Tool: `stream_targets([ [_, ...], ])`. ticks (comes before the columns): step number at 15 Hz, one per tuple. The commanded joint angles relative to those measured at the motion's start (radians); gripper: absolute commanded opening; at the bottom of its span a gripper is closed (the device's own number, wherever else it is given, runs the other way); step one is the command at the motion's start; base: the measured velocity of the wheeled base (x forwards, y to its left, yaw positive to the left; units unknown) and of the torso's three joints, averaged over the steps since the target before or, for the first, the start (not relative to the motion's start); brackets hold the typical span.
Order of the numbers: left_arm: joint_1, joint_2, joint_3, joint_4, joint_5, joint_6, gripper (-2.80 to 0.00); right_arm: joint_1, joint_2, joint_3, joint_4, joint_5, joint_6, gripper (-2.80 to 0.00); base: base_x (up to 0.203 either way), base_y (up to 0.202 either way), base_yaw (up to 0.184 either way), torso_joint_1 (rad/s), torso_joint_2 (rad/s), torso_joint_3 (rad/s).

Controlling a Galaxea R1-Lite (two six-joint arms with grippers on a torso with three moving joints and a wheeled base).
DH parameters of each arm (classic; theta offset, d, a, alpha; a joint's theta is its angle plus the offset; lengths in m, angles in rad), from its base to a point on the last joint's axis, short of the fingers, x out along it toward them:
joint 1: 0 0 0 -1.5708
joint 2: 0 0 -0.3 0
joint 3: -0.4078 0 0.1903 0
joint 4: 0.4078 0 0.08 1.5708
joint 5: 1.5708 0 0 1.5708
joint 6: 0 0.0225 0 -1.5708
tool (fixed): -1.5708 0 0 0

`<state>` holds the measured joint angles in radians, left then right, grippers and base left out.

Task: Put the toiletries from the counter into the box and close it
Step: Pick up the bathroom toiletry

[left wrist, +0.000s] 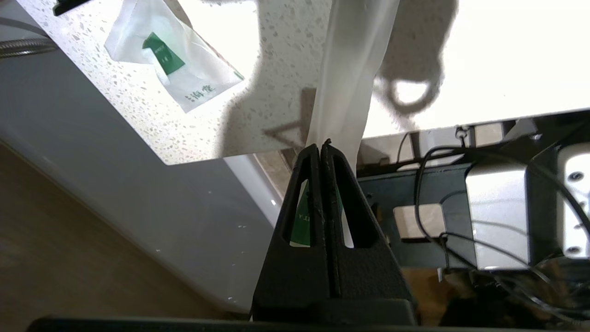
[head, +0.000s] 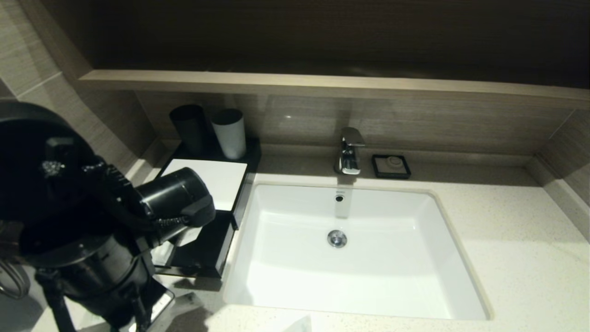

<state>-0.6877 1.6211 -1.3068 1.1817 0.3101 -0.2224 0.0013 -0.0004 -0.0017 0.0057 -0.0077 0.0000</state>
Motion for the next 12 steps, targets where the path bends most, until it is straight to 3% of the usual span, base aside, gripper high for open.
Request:
stream_targets([
  [1, 0.029, 0.000, -0.006, -0.015, 0.003, -0.003, -2.80, 0.000, 0.000, 0.000, 0.000, 0.000, 0.000, -2.80, 0.000, 0.000, 0.000, 0.000, 0.00, 0.000],
  [12, 0.059, -0.112, -0.026, -0.042, 0.015, -0.009, -2.80, 0.000, 0.000, 0.000, 0.000, 0.000, 0.000, -2.80, 0.000, 0.000, 0.000, 0.000, 0.00, 0.000],
])
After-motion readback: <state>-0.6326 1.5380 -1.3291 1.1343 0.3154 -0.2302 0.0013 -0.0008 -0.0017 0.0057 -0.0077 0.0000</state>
